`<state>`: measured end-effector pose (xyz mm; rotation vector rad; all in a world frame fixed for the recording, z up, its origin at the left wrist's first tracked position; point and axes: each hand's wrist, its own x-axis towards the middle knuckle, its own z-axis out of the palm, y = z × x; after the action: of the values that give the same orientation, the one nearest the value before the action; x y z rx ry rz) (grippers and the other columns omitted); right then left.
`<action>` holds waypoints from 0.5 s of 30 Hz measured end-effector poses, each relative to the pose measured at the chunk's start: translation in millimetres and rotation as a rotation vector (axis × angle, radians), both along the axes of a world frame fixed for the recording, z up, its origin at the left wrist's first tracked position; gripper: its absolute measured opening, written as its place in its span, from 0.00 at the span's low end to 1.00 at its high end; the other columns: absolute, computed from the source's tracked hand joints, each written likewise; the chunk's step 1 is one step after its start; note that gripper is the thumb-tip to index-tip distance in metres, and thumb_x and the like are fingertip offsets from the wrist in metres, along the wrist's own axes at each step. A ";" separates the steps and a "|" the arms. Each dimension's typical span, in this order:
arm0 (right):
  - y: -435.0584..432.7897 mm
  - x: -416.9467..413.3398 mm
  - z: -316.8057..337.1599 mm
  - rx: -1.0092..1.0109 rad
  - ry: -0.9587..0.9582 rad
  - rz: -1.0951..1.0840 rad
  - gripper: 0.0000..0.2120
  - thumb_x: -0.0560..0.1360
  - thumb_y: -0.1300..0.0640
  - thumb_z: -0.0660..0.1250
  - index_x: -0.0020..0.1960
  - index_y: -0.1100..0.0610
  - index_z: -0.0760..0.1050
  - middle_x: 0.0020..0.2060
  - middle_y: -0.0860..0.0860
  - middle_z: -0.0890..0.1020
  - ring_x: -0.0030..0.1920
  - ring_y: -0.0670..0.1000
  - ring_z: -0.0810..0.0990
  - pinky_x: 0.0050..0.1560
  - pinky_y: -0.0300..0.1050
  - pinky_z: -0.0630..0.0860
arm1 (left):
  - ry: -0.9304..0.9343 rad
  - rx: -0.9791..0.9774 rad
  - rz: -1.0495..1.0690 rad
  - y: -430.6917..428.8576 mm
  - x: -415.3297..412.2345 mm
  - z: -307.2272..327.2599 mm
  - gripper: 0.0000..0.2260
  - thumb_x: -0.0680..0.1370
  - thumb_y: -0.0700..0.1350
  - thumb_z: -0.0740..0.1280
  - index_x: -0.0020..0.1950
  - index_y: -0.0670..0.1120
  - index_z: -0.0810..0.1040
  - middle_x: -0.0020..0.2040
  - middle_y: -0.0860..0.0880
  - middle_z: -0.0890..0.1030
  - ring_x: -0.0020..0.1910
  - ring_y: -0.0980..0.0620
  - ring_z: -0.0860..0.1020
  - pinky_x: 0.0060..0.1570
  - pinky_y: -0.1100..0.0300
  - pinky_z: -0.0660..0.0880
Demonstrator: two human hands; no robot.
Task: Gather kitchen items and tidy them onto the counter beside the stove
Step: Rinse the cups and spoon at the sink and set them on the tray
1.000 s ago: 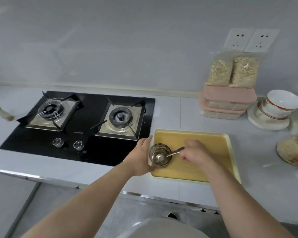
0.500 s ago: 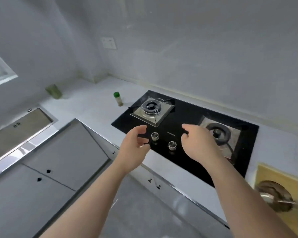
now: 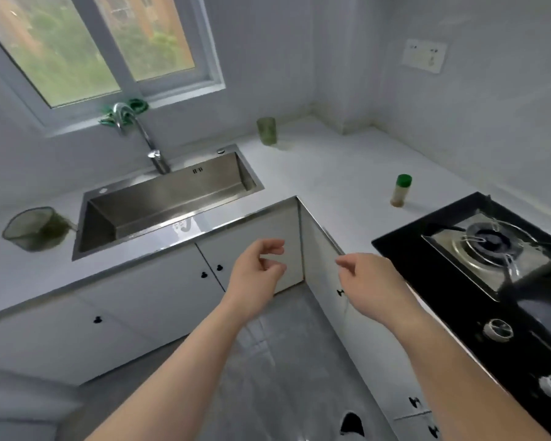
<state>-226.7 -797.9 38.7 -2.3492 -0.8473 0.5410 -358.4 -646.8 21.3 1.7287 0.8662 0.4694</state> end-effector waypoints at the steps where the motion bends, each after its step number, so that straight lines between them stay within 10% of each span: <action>1: 19.5 2.1 -2.0 -0.004 0.000 0.035 0.15 0.79 0.58 0.57 0.58 0.61 0.79 0.55 0.54 0.84 0.56 0.55 0.81 0.59 0.54 0.78 | 0.007 -0.018 0.061 15.8 -2.8 -1.6 0.16 0.76 0.34 0.66 0.58 0.53 0.78 0.54 0.56 0.80 0.50 0.48 0.82 0.38 0.68 0.74; 15: 327.3 -39.9 -11.8 -0.066 0.099 0.746 0.15 0.80 0.58 0.58 0.60 0.58 0.80 0.55 0.52 0.84 0.56 0.52 0.81 0.60 0.49 0.77 | -0.005 -0.103 0.884 200.7 -119.7 -2.5 0.18 0.74 0.31 0.67 0.54 0.52 0.78 0.54 0.52 0.81 0.46 0.47 0.81 0.47 0.54 0.78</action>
<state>-266.5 -470.6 26.9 -1.9815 -1.6807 0.9778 -478.1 -446.1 18.8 1.1750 1.6105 0.9800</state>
